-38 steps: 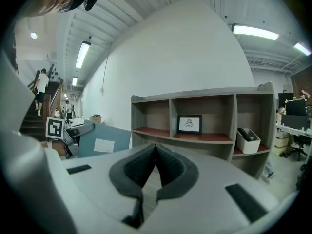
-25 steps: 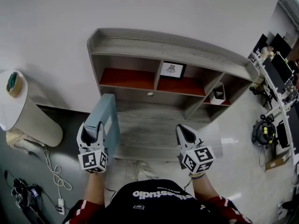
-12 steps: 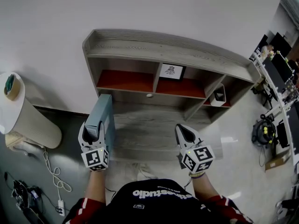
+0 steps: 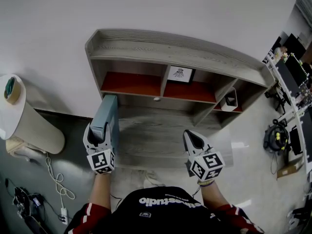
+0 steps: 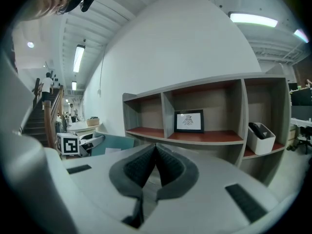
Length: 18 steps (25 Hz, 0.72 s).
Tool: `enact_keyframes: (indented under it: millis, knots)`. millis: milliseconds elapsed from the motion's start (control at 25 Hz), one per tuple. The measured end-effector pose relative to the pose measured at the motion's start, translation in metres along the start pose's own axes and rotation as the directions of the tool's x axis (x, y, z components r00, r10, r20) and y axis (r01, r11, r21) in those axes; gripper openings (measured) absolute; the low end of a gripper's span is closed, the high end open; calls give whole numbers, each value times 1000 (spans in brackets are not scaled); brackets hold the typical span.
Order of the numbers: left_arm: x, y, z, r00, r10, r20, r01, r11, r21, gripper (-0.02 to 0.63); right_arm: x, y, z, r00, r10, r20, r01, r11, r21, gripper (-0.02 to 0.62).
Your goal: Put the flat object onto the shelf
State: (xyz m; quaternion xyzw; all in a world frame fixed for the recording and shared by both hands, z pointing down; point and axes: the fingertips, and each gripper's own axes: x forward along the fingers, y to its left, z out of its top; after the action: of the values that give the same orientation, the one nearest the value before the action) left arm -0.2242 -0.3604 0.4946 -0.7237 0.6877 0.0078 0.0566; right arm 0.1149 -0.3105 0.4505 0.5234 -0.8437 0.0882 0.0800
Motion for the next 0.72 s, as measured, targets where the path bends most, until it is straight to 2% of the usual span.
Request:
enact_keyframes:
  millis: [200,480,720]
  knots:
    - [6,-5,-1,1000,-17,-14,17,999,29,282,3,0,-1,1000,4,0,-4,1000,7,2]
    - [1,-5,-5,999,-16,-34,17,1000,20,282,6,3,-5,1000,13,-5,-13,1000,20,2]
    - [-12,-1,-45,988,-2,-154,-2,1000,-21,282,10,6,-9,1000,22,-10,-21,999,30,2]
